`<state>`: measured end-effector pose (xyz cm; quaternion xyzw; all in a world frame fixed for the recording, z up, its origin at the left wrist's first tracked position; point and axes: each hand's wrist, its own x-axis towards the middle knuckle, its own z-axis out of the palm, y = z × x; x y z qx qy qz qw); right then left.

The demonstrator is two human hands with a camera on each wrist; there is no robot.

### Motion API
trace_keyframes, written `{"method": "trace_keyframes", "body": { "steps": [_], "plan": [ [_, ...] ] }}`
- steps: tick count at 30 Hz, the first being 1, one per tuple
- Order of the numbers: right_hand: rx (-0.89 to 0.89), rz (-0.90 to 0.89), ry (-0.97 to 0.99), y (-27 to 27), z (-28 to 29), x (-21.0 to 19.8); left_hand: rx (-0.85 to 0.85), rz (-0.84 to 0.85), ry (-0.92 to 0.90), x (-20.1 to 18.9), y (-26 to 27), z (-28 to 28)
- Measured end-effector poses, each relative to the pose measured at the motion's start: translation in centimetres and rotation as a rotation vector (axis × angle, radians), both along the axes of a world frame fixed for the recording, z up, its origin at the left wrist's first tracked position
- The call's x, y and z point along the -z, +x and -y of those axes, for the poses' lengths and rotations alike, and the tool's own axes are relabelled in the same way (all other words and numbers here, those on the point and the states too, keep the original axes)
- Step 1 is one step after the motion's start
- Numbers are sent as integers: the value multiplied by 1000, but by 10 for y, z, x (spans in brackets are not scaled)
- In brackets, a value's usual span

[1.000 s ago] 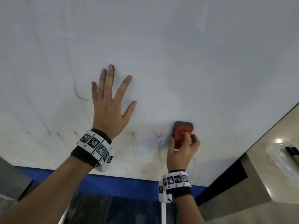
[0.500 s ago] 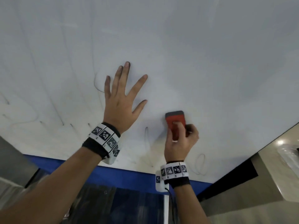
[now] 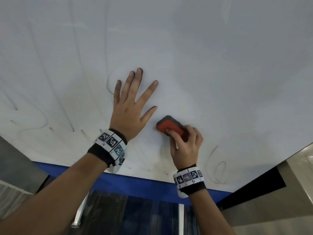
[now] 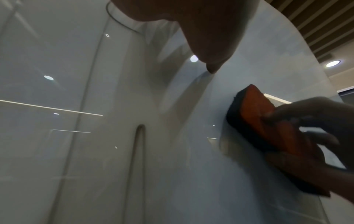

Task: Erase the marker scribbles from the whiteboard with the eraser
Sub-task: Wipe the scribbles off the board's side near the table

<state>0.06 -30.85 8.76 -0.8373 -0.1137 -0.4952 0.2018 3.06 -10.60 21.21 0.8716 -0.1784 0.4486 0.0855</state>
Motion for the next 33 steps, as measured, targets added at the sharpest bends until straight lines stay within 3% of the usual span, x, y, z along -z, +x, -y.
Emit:
{"method": "trace_keyframes", "body": {
  "steps": [2,6,8,10,14,17,18,20,22,23,25,29,30,31,33],
  "plan": [
    [23,-15,51,-1,-11,22,1,-5,-8,1,-1,1],
    [-147,-120,-356,-6,-12,87,-13,-37,-3,-1,-4,2],
    [-116,-109,-375,-11,1,88,-17,-62,-16,-2,-9,3],
    [34,-58,-176,-19,30,75,-18,-80,-31,-1,-13,5],
    [314,38,505,-29,103,42,-57,-103,-119,3,-16,22],
    [337,28,715,-20,79,52,6,-119,-144,9,-23,58],
    [303,-14,656,-20,62,58,50,-105,-96,12,-26,74],
    [189,-135,354,-26,32,74,107,-83,-15,17,-29,98],
    [127,-183,6,-34,32,88,96,-100,-11,20,-29,113],
    [138,-177,-66,-35,44,89,81,-106,-13,22,-28,117],
    [234,-158,91,-38,73,84,75,-97,-2,26,-23,117],
    [416,-18,963,-34,127,63,71,-98,-13,31,-20,115],
    [421,0,1096,-30,125,56,61,-102,-21,32,-21,118],
    [398,2,1118,-26,116,51,49,-101,-29,33,-21,121],
    [287,-47,931,-27,87,48,26,-95,-52,36,-22,126]
  ]
}}
